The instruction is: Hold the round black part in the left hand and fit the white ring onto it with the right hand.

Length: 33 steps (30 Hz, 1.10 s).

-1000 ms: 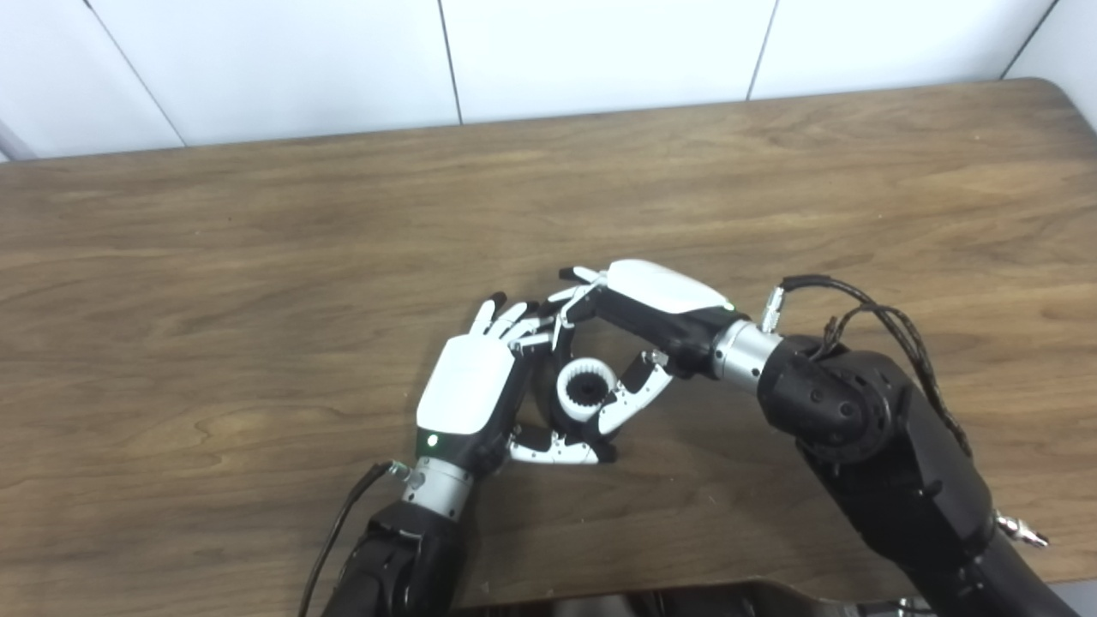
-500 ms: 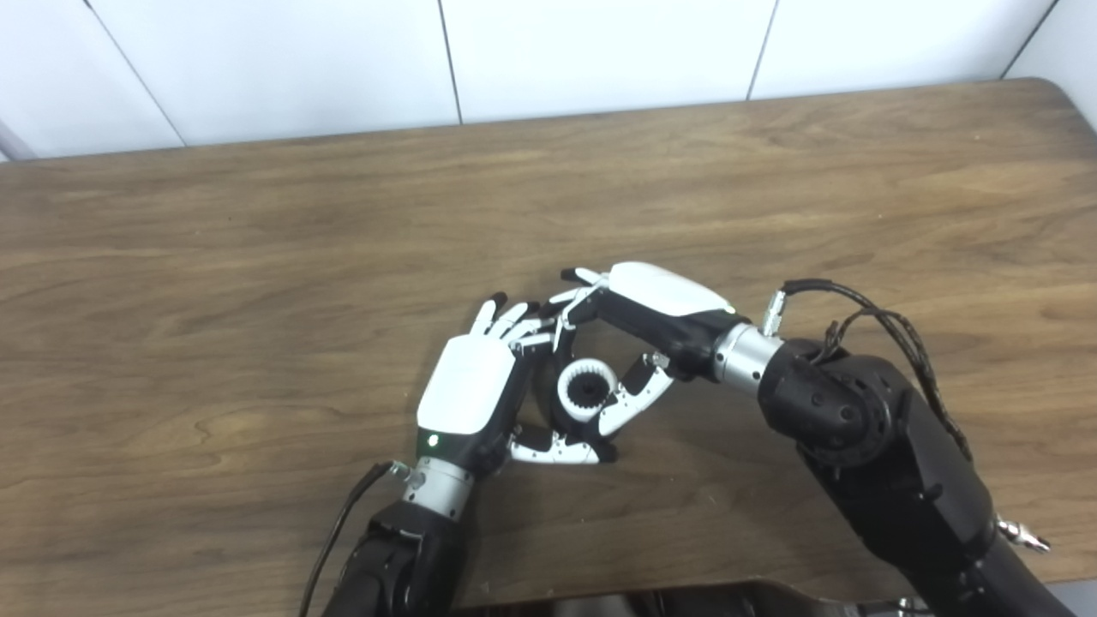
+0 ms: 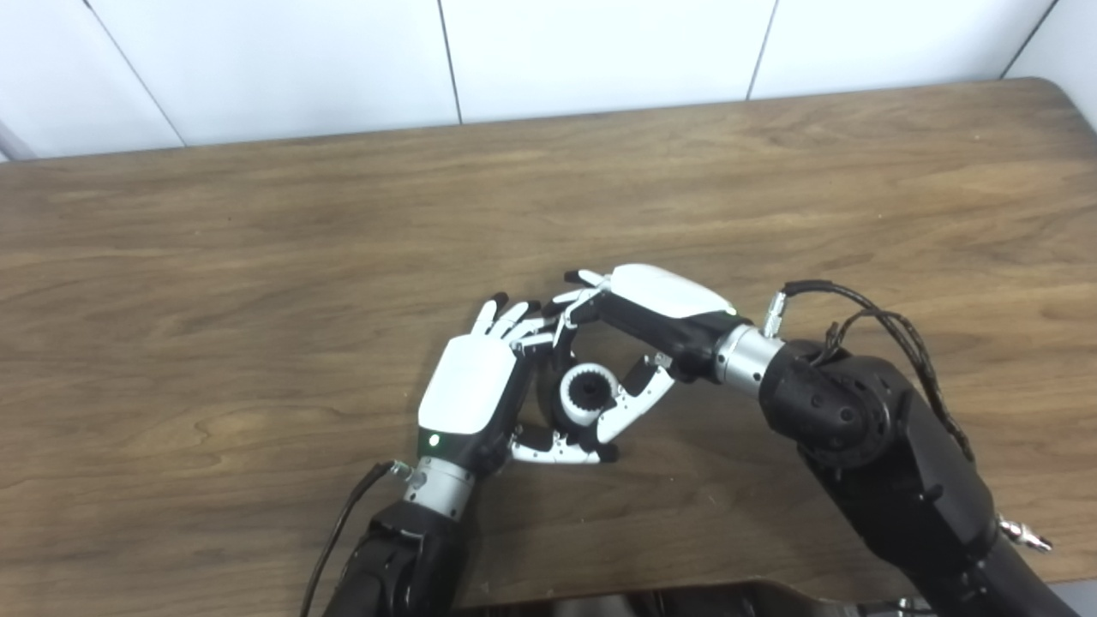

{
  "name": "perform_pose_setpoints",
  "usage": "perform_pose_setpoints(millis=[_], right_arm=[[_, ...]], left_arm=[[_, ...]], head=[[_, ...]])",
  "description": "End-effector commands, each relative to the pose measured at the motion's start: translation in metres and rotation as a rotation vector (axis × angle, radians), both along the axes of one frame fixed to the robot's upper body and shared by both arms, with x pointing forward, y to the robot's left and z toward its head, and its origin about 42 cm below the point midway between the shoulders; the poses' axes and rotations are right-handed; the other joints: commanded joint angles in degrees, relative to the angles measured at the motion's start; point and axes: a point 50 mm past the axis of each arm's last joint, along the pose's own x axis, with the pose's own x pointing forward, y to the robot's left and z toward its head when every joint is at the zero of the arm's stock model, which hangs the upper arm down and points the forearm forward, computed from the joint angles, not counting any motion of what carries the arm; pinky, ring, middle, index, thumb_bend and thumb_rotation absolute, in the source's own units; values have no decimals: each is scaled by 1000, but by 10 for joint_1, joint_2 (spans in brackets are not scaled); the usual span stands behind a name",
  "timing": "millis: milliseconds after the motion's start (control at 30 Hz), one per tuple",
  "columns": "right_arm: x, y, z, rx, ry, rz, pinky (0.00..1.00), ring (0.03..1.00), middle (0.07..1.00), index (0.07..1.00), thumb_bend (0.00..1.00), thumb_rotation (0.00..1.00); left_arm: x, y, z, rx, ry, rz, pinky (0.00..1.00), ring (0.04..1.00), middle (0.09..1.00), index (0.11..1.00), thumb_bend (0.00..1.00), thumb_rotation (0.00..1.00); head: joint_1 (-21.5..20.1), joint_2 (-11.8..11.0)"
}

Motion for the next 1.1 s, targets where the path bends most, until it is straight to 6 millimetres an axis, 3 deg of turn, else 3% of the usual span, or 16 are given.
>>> perform_pose_setpoints(millis=[0,233,400,1067], right_arm=[[4,3,13,24,-70,5,1000,1000,880,625,1000,293],[4,1,14,37,-81,-6,1000,1000,882,547,1000,216],[3,-1,13,45,-69,-10,1000,1000,885,540,1000,198],[6,-22,45,83,-152,-89,962,993,876,627,1000,211]], left_arm=[[3,-2,11,-11,-49,-1,1000,907,799,485,522,51],[3,-1,11,-8,-48,-2,1000,912,801,485,522,52],[3,-1,11,-8,-43,-1,1000,915,803,485,521,52],[4,3,8,-2,-47,1,1000,909,797,485,522,53]], head=[[0,1],[-2,1],[-2,1],[-8,-5]])
